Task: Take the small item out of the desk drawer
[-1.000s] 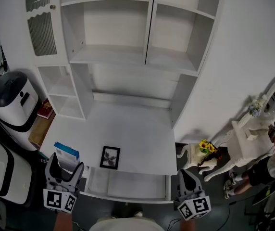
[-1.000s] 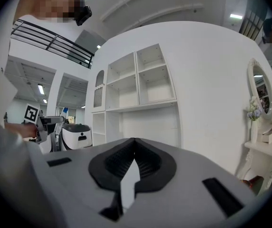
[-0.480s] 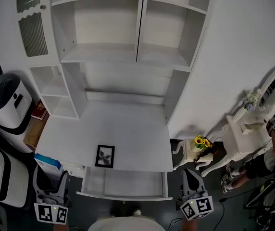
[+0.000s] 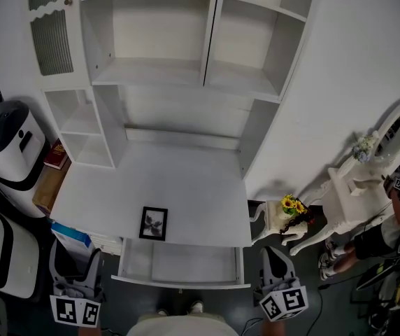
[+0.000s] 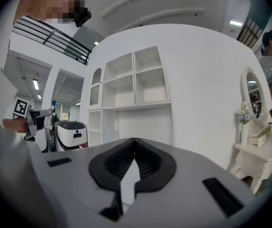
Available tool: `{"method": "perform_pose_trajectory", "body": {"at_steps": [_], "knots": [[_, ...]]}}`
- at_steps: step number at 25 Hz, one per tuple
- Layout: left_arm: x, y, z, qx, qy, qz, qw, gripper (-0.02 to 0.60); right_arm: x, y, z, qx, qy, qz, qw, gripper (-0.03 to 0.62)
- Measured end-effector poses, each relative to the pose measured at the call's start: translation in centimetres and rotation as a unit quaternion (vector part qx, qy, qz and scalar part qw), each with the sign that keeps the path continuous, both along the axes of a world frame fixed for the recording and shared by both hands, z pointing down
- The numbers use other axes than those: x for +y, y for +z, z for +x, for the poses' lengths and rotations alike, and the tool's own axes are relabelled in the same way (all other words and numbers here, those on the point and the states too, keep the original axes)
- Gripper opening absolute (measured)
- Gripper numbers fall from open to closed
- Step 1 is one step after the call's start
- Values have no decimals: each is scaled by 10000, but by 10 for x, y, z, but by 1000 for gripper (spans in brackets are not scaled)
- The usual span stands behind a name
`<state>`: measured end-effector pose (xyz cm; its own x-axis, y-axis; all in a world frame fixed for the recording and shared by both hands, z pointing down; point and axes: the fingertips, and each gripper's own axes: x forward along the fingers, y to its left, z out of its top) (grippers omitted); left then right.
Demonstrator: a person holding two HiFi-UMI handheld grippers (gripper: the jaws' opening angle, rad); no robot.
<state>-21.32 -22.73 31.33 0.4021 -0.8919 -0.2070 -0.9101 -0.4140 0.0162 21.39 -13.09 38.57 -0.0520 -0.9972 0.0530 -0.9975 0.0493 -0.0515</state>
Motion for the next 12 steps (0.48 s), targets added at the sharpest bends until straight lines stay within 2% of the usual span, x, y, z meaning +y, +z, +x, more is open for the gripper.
{"method": "perform_pose_trajectory", "body": {"at_steps": [12], "knots": [[15,5,-8,91,56,16,9999,443,9,-6,-19,290,-36,109,9995,11]]}}
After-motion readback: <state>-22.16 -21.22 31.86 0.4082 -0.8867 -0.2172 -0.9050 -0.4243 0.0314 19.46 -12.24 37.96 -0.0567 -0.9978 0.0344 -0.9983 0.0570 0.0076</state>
